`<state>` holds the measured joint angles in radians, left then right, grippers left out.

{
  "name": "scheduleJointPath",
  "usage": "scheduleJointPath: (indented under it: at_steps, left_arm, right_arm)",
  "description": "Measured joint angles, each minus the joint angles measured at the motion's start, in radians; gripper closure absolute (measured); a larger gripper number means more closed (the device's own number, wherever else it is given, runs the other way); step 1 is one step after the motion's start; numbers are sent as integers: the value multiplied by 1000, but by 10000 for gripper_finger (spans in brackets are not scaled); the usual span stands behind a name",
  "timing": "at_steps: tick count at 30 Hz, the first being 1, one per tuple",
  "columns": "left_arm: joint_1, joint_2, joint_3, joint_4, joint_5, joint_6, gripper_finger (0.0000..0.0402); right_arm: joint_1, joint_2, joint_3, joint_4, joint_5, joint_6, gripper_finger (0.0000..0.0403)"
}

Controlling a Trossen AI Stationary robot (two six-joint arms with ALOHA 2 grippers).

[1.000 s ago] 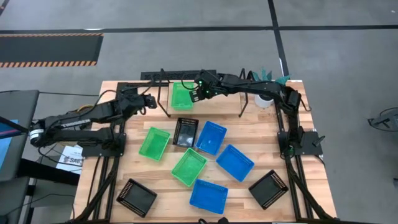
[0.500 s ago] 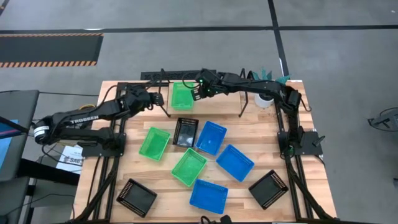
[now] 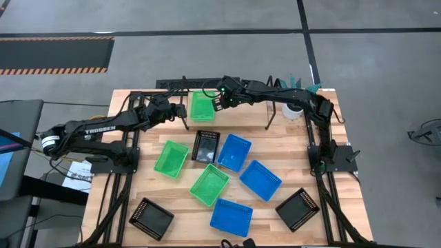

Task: Stack baskets on shelf by color
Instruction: Put the right green bin on the shelf, then stack the left green bin on the other green bin on the shelf

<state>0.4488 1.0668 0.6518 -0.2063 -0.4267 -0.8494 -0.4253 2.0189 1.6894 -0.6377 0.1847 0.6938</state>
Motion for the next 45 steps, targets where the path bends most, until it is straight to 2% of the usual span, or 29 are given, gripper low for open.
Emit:
scheduleJointPath:
  at_steps: [10, 22, 30, 37, 45]
  left_arm:
    - [0, 0, 0, -4, 23, 23, 397]
    - [1, 0, 0, -4, 29, 38, 398]
    - [1, 0, 0, -4, 37, 82, 398]
    - [1, -49, 0, -97, 99, 110, 398]
    - [-27, -187, 0, -361, 259, 54, 398]
  right_arm:
    - [8, 78, -2, 56, -38, 24, 287]
    - [0, 82, -2, 220, -56, -38, 287]
    - [-7, 82, -1, 225, -57, -64, 287]
    - [-7, -19, 0, 151, -84, -74, 287]
    - [22, -209, 1, -12, -83, -77, 287]
